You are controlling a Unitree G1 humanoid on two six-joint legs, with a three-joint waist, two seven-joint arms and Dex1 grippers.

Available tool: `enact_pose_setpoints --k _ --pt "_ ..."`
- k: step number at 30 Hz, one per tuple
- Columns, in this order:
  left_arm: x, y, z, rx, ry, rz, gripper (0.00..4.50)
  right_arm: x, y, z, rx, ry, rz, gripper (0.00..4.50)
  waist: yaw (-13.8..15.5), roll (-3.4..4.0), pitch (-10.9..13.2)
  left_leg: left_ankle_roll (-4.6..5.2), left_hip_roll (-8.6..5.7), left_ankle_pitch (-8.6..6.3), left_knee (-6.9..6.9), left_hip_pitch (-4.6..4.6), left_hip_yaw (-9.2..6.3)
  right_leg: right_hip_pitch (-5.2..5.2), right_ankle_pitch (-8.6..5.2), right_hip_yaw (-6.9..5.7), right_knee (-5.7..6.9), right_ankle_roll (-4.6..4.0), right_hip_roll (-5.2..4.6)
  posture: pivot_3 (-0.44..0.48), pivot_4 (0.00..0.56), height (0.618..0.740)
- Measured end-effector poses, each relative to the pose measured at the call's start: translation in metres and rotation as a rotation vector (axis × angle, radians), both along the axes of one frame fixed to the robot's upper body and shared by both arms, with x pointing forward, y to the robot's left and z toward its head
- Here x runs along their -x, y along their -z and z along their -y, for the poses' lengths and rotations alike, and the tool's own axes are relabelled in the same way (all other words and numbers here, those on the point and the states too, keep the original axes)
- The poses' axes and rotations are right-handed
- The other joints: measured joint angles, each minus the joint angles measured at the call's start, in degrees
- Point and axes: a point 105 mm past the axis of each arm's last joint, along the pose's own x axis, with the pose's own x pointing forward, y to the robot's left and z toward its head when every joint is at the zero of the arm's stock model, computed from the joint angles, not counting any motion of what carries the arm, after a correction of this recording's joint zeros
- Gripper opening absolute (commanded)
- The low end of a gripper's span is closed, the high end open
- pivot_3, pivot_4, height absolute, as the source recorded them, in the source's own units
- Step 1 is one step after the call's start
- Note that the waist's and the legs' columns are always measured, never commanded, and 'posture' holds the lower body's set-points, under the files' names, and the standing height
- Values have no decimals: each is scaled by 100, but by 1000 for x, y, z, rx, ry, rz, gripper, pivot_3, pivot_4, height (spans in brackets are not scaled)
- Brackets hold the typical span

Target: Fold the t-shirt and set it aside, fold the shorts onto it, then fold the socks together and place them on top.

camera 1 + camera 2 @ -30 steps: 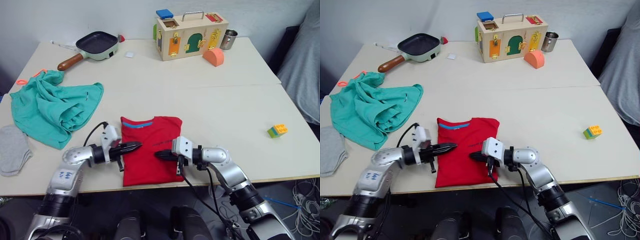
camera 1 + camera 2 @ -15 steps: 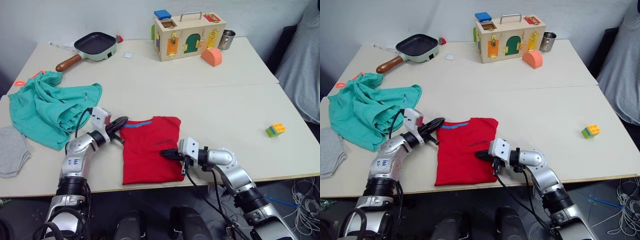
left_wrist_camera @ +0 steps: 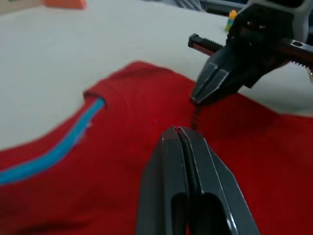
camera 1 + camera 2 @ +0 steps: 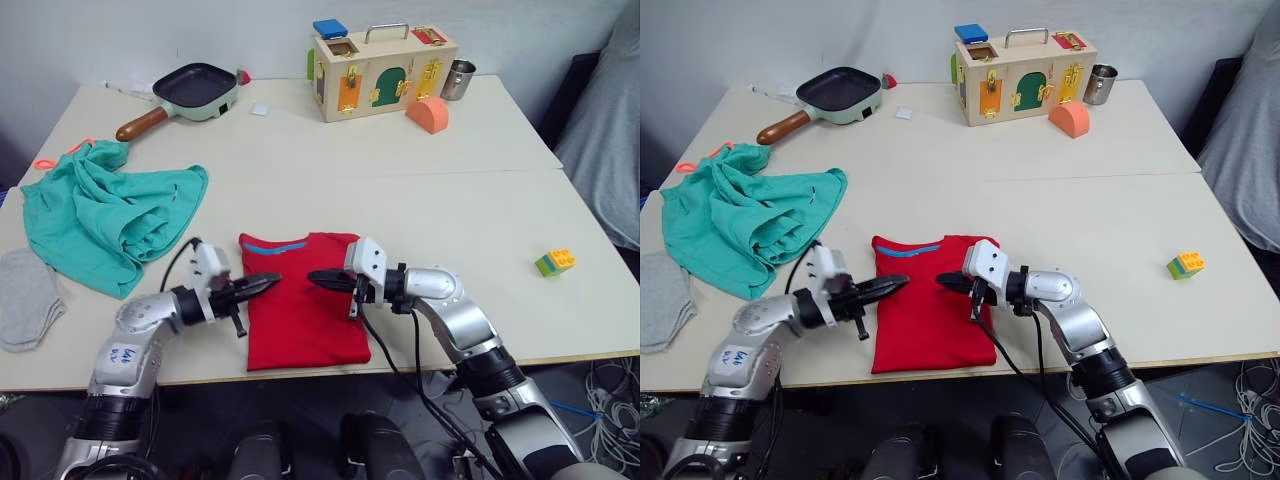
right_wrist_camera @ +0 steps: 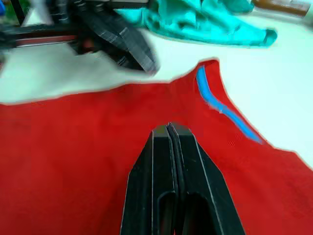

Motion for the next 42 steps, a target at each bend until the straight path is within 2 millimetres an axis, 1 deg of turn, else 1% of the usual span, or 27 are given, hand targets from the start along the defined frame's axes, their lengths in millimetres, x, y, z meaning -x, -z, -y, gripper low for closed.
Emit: enact_pose_setpoints --k 2,3,6,9,13,15,19,24,27,29,31,34,35,37,38,39,40,41,42 --pt "-2 7 0 -10 -31 -19 42 -9 12 5 29 40 -26 0 -6 0 0 0 1 0 0 0 0 -2 0 0 1 0 0 0 150 740" --pt "-3 10 -1 -19 -48 -25 42 -14 15 7 34 51 -19 0 -8 0 0 0 1 0 -1 1 1 -1 0 0 2 0 0 0 150 740" --pt "-3 20 -4 -35 -95 -47 42 -31 11 16 26 108 38 0 -19 0 0 -1 2 1 1 4 1 0 0 0 6 0 1 0 150 740" --pt "-3 23 -6 -41 -108 -53 42 -49 6 26 9 185 76 0 -21 0 0 0 3 3 3 7 1 3 0 0 7 0 0 0 150 740" --pt "-2 24 -9 -44 -120 -57 42 -71 3 42 -51 332 27 0 -20 1 0 0 2 4 3 8 1 5 0 1 10 0 -3 0 150 740" --pt "-3 24 -9 -47 -121 -55 42 -74 4 45 -74 354 -3 0 -20 1 0 -1 2 4 0 8 0 4 0 1 10 0 -2 0 150 740" --pt "-4 24 -9 -49 -127 -51 42 -75 3 42 -108 358 -44 0 -25 1 -1 -1 2 5 -1 8 0 3 0 1 11 0 -2 0 150 740" --pt "-4 24 -10 -49 -131 -49 42 -91 -2 44 -72 447 -15 0 -41 1 -1 -3 2 6 -1 8 0 2 0 1 14 0 -2 0 150 740" --pt "-2 25 -11 -47 -133 -42 42 -97 -4 50 -87 501 -13 0 -41 1 -1 -2 2 6 -1 8 0 3 0 2 13 0 -3 0 150 740" --pt "0 24 -13 -41 -128 -34 42 -96 -6 53 -125 504 -31 0 -38 1 -1 -2 2 6 -2 6 0 2 0 2 11 0 -3 0 150 740" --pt "3 24 -15 -36 -120 -33 42 -92 -8 59 -181 483 -60 0 -34 3 0 -2 2 6 -7 6 0 0 0 1 8 0 -3 0 150 740" --pt "9 19 -23 -14 -104 -23 42 -77 -21 70 -258 394 -113 0 -35 7 3 -1 2 5 -14 -1 -1 -6 0 1 3 0 -3 0 150 740" --pt "12 15 -26 0 -91 -16 10 -71 -27 78 -279 370 -147 167 -33 9 5 0 2 5 -16 -2 -1 -6 0 1 1 0 -3 0 150 740" --pt "18 4 -31 21 -63 0 410 -61 -39 95 -282 336 -226 543 -31 11 6 3 3 3 -17 -6 -6 -7 0 -1 -7 0 -4 0 150 740" --pt "25 -5 -36 22 -37 14 623 -50 -47 107 -263 309 -291 897 -28 12 6 5 4 0 -17 -6 -9 -6 0 -1 -8 -1 -5 0 150 740" --pt "29 -9 -39 13 -20 19 839 -45 -50 114 -249 304 -330 1150 -27 12 6 5 4 -1 -20 -4 -11 -3 0 -2 -14 -1 -5 0 150 740" --pt "33 -16 -41 4 -1 30 1191 -35 -52 120 -220 294 -385 1582 -21 12 6 6 4 -3 -20 -5 -13 -4 -1 -4 -16 -2 -6 0 150 740" --pt "39 -23 -43 -1 20 40 1449 -26 -50 126 -180 287 -457 1844 -17 12 6 7 4 -6 -23 -4 -14 -4 -2 -4 -18 -4 -7 0 150 740" --pt "43 -29 -45 2 39 46 1788 -16 -46 131 -143 288 -528 2263 -20 12 6 17 3 -13 -26 -3 -14 -3 -2 -4 -20 -4 -7 0 150 740"
